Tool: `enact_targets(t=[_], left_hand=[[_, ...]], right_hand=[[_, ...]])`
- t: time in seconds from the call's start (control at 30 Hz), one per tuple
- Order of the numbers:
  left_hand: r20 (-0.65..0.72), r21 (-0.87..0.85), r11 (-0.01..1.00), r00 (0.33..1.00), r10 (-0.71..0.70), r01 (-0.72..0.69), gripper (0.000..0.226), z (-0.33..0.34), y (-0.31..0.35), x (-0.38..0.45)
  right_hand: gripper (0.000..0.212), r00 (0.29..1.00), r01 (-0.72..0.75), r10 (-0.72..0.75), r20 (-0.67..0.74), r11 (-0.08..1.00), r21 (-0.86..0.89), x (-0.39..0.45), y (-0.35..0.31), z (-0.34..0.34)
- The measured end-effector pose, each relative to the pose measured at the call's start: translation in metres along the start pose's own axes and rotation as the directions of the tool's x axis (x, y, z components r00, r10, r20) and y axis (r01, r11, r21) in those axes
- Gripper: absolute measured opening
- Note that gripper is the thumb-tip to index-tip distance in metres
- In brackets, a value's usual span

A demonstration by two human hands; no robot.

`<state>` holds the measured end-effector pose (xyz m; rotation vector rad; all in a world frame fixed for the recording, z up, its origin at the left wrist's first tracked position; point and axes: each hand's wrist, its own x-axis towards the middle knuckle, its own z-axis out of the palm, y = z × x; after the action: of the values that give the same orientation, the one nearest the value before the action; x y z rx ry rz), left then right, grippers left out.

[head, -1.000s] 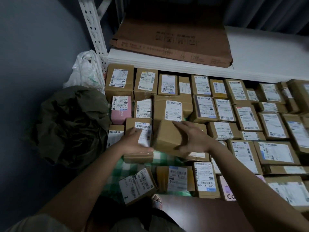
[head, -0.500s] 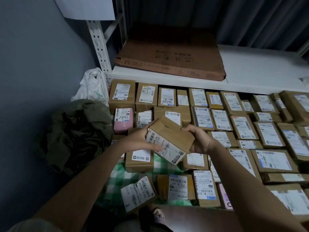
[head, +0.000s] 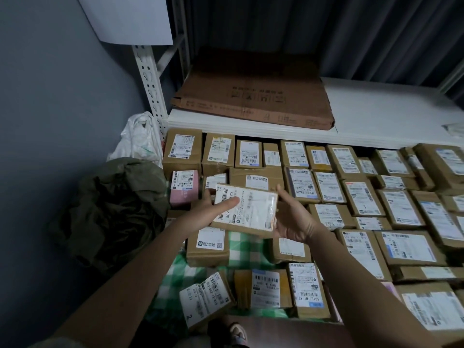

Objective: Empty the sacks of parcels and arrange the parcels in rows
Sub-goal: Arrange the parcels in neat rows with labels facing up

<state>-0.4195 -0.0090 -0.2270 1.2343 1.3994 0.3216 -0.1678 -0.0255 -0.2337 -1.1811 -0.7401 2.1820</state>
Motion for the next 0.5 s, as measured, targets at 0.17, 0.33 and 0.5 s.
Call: enact_targets(t=[0.17, 0.33, 0.5], left_hand=[[0.000, -0.121, 0.990, 0.998, -0.069, 0.068, 0.121, 0.017, -0.009, 0.012], [0.067, -0.083, 0.986, 0.988, -0.136, 0.142, 0.109, 0.039, -0.003, 0.010], [0.046, 0.027, 0.998, 0.997, -0.056, 0.054, 0.075, 0.047, -0.004, 0.008]], right_hand=[[0.074, 0.982, 0.064, -0.090, -0.163, 0.985, -0.158, -0.006, 0.006, 0.004], [0.075, 0.940, 0.006, -0.100, -0.325, 0.961, -0.277, -0.009, 0.022, -0.004], [0.059, 0.938, -0.016, -0.049, -0.343, 0.983, -0.184, -0.020, 0.041, -0.022]])
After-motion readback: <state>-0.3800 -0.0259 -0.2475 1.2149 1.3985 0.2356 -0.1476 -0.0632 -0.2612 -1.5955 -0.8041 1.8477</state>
